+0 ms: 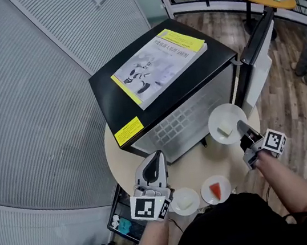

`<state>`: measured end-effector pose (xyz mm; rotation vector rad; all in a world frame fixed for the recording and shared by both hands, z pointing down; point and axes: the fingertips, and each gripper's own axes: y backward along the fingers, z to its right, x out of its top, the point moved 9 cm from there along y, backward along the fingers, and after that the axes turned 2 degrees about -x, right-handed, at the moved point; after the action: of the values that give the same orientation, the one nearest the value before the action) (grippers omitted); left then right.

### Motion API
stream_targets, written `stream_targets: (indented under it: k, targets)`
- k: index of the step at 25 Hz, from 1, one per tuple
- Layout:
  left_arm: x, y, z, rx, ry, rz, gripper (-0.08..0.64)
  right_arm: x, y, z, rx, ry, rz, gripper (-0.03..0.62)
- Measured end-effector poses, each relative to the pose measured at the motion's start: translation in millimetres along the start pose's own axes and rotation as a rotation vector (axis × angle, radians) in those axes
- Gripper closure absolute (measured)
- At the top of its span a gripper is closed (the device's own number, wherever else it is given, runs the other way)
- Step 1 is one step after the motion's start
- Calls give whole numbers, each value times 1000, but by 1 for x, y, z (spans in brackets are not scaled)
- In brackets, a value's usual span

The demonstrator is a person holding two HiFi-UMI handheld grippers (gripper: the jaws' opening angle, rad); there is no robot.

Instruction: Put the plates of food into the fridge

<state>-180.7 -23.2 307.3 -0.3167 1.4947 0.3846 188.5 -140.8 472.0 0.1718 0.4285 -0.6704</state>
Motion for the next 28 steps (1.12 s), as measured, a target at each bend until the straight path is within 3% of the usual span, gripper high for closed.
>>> stream_targets:
  k: [28]
  targets:
    - [-19,-55,-1,-37,10,-16,558,10,-62,2,-43,-42,15,568]
